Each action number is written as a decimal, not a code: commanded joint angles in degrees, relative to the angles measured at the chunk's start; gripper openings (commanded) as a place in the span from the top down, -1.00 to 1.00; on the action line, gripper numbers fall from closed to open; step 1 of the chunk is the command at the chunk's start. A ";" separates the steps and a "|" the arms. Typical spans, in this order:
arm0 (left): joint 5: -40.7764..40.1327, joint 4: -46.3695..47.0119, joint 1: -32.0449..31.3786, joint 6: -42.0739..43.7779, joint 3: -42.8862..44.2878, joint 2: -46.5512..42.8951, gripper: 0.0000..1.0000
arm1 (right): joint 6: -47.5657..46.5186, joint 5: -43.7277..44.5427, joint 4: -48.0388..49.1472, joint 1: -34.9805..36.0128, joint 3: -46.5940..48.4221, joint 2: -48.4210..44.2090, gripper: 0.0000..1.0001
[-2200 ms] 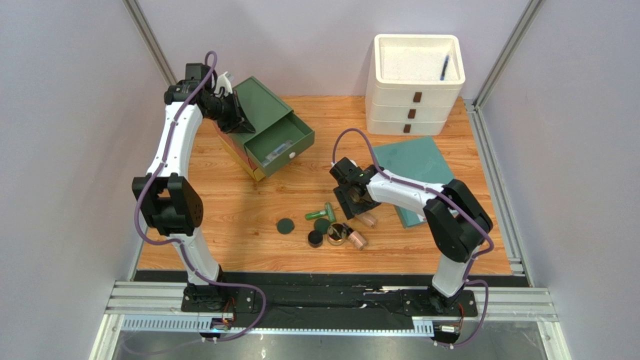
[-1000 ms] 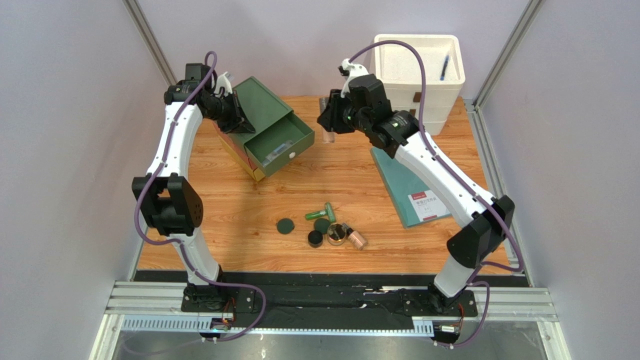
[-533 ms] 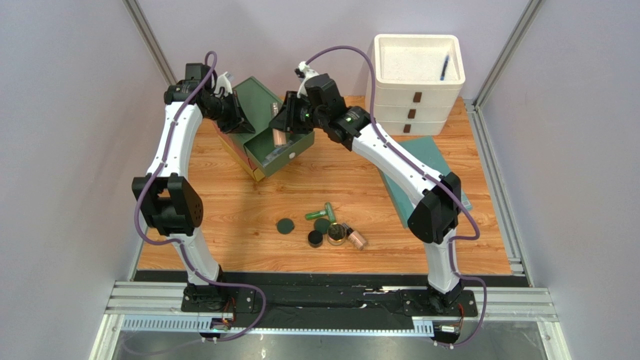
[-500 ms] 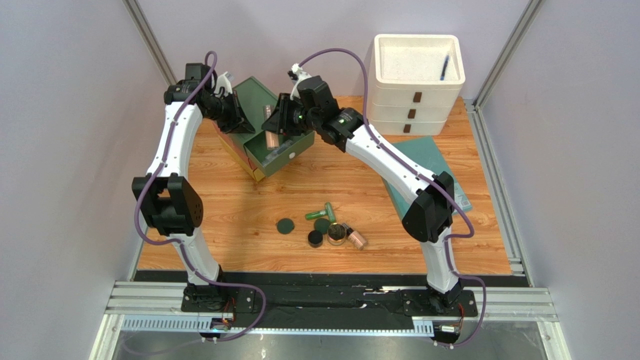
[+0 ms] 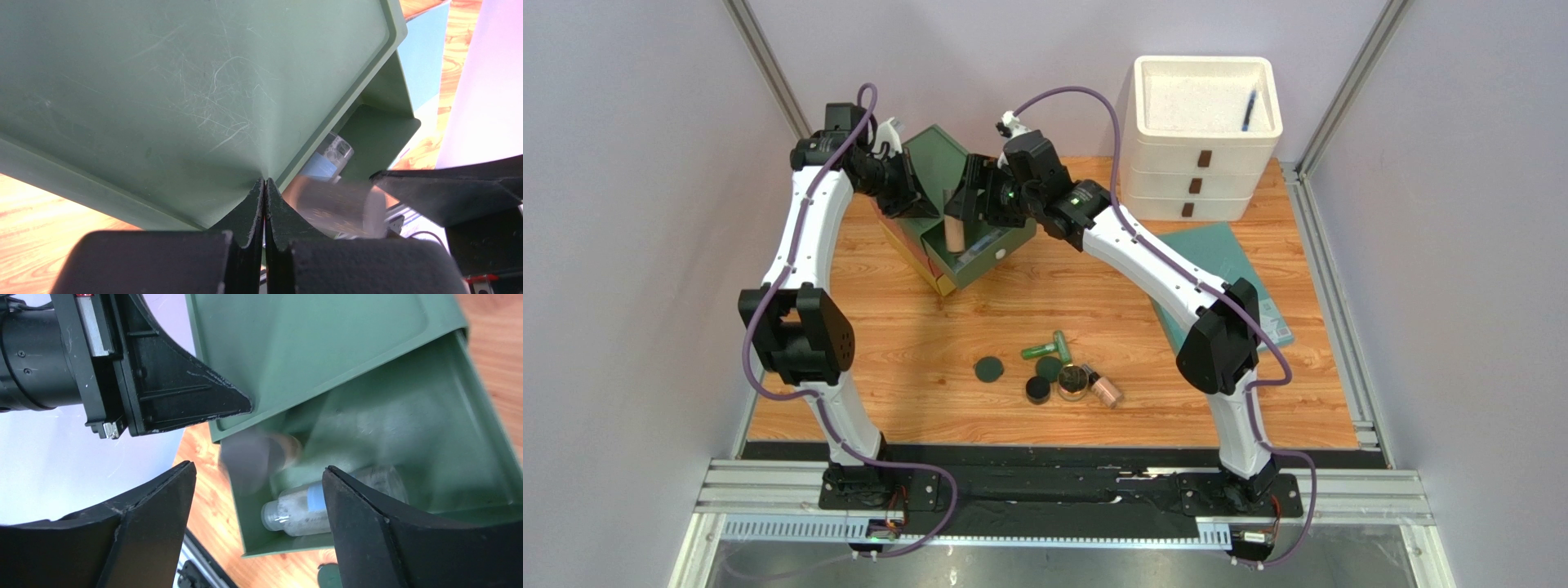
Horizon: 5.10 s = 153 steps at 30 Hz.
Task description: Organize the makeup
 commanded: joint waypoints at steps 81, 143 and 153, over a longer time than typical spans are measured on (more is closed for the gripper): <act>-6.95 -6.09 1.29 4.28 -1.39 3.30 1.00 | -17.17 3.62 -8.07 2.20 -20.19 -22.99 1.00; -7.83 -8.38 1.82 5.25 0.90 3.47 1.00 | -4.33 1.83 -11.57 1.50 6.10 3.13 0.77; -8.10 -8.90 2.08 5.51 1.43 3.47 1.00 | -4.07 4.92 -6.65 0.44 1.36 -1.70 0.69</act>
